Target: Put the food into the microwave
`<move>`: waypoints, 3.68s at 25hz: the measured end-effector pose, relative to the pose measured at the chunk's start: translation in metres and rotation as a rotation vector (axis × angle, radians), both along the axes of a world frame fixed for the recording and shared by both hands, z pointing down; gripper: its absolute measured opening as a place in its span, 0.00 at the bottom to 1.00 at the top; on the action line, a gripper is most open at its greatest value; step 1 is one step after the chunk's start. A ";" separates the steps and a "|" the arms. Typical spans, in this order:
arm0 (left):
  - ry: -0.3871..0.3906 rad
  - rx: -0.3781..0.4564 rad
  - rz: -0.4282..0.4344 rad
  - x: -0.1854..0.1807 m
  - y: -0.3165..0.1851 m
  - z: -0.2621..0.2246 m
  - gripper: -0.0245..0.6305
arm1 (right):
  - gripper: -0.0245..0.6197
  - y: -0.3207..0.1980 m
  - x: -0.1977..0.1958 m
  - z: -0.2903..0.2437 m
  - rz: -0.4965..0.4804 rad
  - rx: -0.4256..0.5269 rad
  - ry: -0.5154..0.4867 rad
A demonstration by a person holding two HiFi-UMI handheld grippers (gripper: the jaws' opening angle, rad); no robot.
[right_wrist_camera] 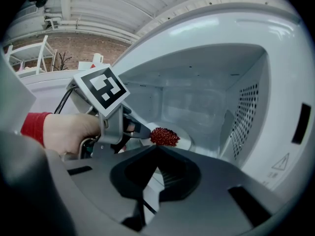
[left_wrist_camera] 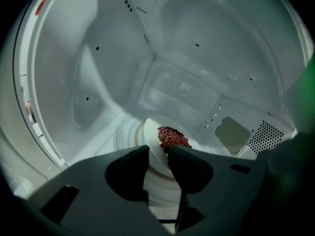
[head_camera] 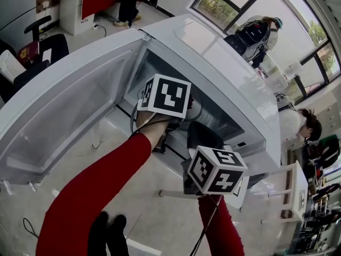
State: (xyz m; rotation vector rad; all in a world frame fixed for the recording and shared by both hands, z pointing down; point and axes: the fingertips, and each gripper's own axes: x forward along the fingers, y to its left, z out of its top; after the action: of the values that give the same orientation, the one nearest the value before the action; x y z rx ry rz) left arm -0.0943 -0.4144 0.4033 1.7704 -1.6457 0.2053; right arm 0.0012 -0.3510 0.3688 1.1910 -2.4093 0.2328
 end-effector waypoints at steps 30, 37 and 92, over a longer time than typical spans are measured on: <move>-0.225 0.111 0.078 -0.012 0.000 -0.019 0.25 | 0.06 0.000 0.004 0.000 0.006 0.004 -0.007; -0.200 0.179 0.074 -0.022 0.022 -0.034 0.07 | 0.06 0.001 -0.007 -0.011 -0.013 0.007 -0.037; 0.083 0.437 0.465 0.077 0.317 -0.121 0.05 | 0.06 0.255 0.049 -0.094 -0.164 -0.006 -0.521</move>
State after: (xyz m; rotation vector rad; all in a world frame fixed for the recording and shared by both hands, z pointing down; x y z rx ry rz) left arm -0.0169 -0.0972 0.2823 2.4466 -1.2607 -0.0247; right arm 0.0498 -0.0961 0.2744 1.0130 -2.9301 0.5561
